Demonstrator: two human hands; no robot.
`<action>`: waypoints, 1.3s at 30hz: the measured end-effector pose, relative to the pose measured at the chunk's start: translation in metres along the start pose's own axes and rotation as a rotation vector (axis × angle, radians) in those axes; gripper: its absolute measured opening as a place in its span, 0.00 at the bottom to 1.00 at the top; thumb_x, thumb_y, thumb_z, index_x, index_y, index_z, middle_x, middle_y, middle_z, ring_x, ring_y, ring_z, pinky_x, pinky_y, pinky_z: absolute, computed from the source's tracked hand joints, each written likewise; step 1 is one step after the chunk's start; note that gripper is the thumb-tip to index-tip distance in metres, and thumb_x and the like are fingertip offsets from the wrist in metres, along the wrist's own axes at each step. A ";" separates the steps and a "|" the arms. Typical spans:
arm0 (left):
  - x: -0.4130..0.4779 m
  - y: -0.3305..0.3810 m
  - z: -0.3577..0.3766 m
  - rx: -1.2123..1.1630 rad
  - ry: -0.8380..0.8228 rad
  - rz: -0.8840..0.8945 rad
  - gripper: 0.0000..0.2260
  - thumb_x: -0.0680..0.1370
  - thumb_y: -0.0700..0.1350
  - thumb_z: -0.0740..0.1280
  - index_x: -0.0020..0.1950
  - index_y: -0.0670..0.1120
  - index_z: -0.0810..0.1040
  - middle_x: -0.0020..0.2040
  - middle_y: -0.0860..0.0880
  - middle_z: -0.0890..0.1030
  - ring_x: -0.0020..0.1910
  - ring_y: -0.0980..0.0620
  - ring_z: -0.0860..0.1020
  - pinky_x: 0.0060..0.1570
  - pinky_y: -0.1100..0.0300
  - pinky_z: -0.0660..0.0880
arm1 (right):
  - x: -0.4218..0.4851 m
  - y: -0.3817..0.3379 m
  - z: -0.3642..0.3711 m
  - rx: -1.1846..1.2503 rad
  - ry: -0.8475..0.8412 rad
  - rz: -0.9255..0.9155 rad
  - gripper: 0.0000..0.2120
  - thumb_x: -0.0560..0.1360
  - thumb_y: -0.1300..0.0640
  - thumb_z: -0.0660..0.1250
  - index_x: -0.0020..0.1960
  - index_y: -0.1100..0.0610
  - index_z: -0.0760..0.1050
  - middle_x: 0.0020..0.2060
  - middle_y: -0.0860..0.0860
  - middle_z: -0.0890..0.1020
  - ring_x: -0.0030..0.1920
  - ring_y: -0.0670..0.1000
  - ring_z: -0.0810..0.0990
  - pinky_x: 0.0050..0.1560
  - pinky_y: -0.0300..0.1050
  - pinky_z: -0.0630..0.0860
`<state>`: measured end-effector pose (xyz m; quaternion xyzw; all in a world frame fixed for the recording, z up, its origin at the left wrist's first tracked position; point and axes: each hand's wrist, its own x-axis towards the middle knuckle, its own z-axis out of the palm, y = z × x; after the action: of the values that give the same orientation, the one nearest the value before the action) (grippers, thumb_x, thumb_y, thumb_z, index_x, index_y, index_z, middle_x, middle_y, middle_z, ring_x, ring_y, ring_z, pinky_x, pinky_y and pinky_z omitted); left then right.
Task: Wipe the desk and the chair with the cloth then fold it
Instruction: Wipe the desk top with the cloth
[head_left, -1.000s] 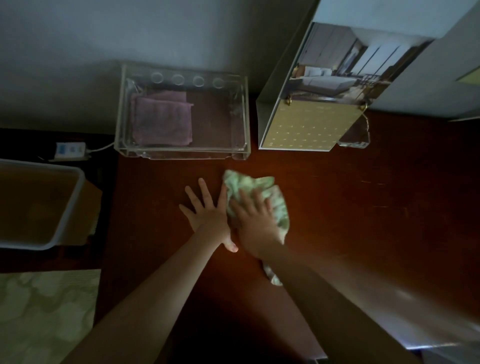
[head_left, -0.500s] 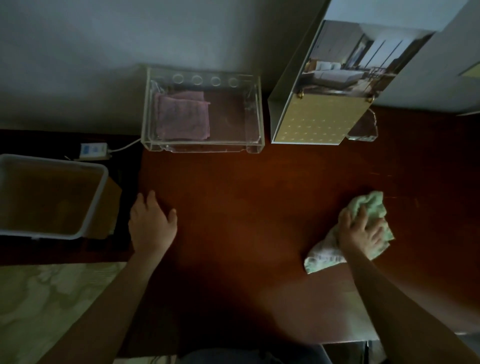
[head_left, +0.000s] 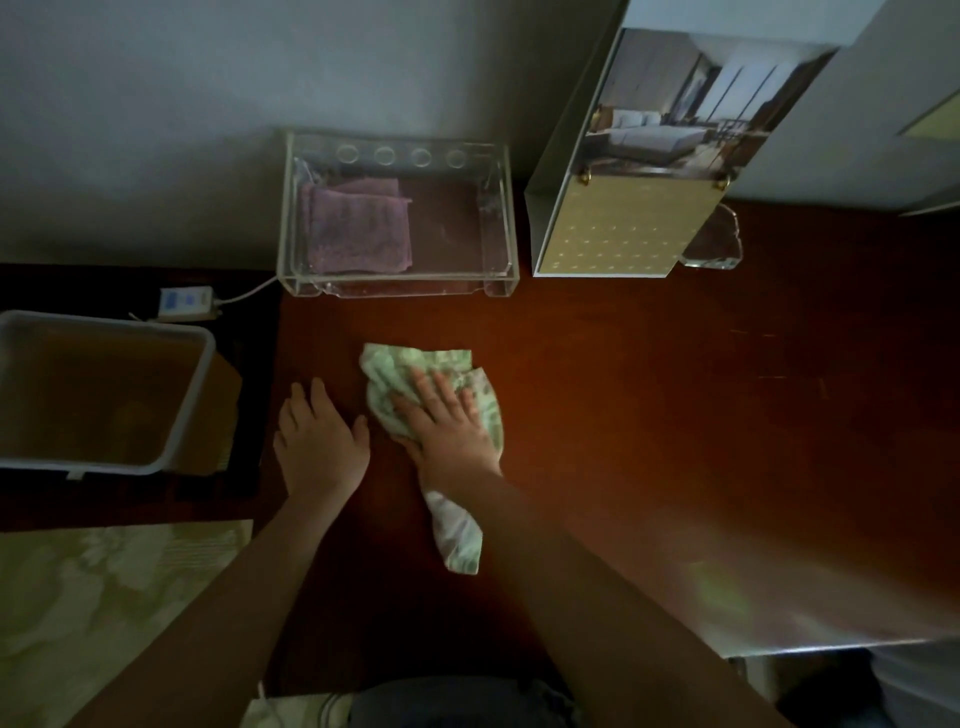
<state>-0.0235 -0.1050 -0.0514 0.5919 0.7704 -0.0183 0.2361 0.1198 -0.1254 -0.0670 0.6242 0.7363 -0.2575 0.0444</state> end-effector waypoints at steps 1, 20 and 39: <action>-0.002 0.000 0.001 0.000 -0.006 0.005 0.32 0.79 0.52 0.61 0.77 0.42 0.51 0.76 0.40 0.53 0.75 0.41 0.53 0.71 0.45 0.56 | -0.004 0.018 -0.002 0.002 0.024 0.056 0.28 0.80 0.54 0.55 0.77 0.48 0.49 0.77 0.50 0.42 0.76 0.53 0.37 0.72 0.53 0.33; -0.084 0.147 0.060 0.111 -0.185 0.131 0.30 0.80 0.53 0.60 0.77 0.46 0.52 0.77 0.42 0.53 0.75 0.42 0.53 0.71 0.45 0.57 | -0.116 0.192 -0.013 -0.126 -0.004 0.087 0.30 0.79 0.53 0.51 0.77 0.46 0.40 0.77 0.51 0.41 0.74 0.62 0.35 0.71 0.65 0.35; -0.108 0.284 0.119 0.155 -0.089 -0.034 0.30 0.79 0.55 0.59 0.77 0.47 0.53 0.77 0.42 0.53 0.74 0.41 0.57 0.69 0.46 0.63 | -0.122 0.494 -0.121 0.232 0.475 0.858 0.25 0.81 0.45 0.49 0.76 0.52 0.54 0.76 0.55 0.54 0.76 0.60 0.49 0.73 0.58 0.44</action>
<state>0.2993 -0.1540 -0.0437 0.5937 0.7655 -0.1080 0.2232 0.6428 -0.1391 -0.0754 0.9128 0.3698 -0.1468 -0.0922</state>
